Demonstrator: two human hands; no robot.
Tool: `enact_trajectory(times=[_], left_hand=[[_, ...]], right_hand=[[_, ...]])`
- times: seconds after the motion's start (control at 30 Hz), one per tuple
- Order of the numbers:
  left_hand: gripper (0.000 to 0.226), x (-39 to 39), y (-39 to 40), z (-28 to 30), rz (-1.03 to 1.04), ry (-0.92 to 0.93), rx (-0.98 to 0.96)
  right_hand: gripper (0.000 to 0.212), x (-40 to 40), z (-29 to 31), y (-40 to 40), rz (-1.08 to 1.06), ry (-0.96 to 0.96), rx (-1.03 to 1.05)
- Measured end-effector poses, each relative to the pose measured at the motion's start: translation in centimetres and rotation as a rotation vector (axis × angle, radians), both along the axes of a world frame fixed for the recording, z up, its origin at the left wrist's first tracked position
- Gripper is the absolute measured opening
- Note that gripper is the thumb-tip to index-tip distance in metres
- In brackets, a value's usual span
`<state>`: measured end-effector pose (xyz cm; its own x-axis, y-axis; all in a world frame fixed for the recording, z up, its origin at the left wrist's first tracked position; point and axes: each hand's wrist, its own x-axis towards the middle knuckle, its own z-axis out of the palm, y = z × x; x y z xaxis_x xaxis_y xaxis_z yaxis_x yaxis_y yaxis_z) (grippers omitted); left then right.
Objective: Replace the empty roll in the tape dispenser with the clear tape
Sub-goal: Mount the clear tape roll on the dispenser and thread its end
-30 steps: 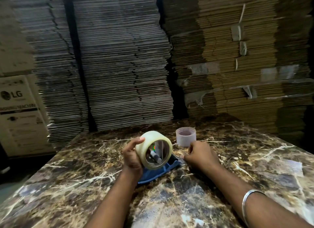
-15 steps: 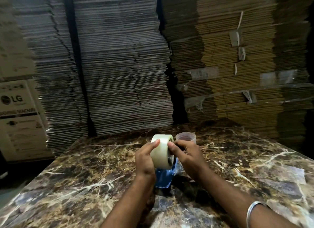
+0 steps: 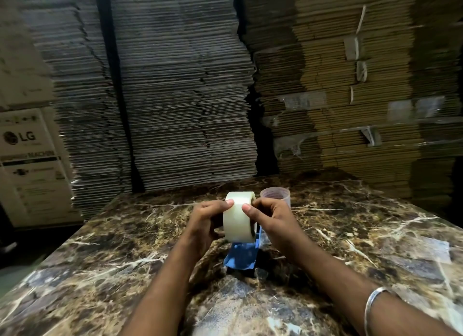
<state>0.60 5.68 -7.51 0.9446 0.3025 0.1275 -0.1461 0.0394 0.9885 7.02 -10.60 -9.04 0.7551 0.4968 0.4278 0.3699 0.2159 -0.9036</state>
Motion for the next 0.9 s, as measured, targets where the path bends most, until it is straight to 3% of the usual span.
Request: enact_trajectory(times=[0.2, 0.4, 0.6, 0.9], left_hand=[[0.057, -0.6, 1.3, 0.2, -0.119, 0.040, 0.114], [0.056, -0.8, 2.3, -0.1, -0.177, 0.068, 0.154], [0.046, -0.8, 3.3, -0.5, -0.210, 0.103, 0.273], [0.045, -1.2, 4.1, -0.7, -0.333, 0.119, 0.475]], right_hand=[[0.023, 0.0, 0.1, -0.3, 0.052, 0.077, -0.016], [0.038, 0.0, 0.1, -0.7, 0.120, 0.082, -0.047], [0.023, 0.2, -0.1, -1.1, 0.171, 0.028, -0.117], [0.027, 0.0, -0.2, -1.8, 0.142, -0.176, -0.333]])
